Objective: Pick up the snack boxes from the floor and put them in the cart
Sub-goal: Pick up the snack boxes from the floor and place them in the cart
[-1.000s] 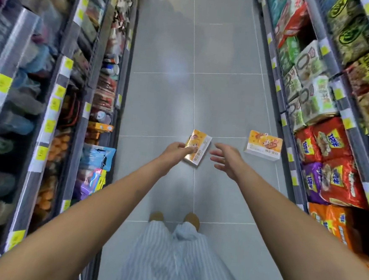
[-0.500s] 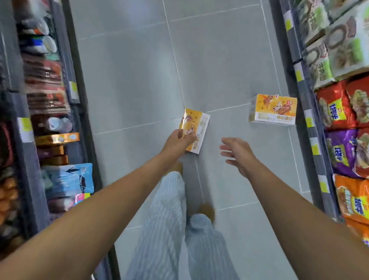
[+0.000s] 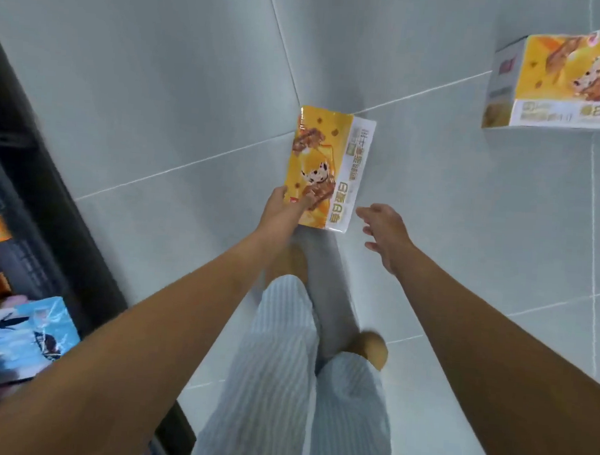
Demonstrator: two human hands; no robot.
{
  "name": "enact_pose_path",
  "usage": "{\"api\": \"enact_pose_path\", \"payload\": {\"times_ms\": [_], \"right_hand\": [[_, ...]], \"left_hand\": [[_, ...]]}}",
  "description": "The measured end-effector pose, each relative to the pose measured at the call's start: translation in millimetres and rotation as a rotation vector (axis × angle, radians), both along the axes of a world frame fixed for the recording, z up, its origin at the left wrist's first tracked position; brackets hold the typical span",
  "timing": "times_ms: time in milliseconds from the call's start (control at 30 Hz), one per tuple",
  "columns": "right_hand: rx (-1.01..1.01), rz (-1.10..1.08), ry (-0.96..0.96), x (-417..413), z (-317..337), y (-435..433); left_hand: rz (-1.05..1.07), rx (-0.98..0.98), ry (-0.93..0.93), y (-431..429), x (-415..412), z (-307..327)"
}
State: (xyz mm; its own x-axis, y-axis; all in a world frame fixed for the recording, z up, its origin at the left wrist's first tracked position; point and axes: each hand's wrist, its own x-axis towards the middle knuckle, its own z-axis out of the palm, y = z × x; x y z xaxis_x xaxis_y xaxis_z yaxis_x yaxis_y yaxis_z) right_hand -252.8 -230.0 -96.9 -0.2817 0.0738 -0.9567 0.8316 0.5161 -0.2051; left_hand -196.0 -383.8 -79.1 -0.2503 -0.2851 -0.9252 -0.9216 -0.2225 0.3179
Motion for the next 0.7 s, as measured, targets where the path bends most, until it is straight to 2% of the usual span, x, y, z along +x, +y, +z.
{"api": "enact_pose_path", "payload": {"times_ms": [200,400,533,700], "right_hand": [[-0.023,0.001,0.0,7,-111,9],[-0.159,-0.048,-0.002,21,-155,-1],[-0.207,0.015,0.042,26,-148,3],[-0.188,-0.111,0.046,32,-102,3]], "left_hand": [[-0.033,-0.027,-0.035,-3,6,-116],[-0.089,-0.089,-0.011,-3,25,-173],[-0.077,-0.067,-0.027,-10,25,-155],[-0.04,0.021,0.002,-7,31,-113]]}}
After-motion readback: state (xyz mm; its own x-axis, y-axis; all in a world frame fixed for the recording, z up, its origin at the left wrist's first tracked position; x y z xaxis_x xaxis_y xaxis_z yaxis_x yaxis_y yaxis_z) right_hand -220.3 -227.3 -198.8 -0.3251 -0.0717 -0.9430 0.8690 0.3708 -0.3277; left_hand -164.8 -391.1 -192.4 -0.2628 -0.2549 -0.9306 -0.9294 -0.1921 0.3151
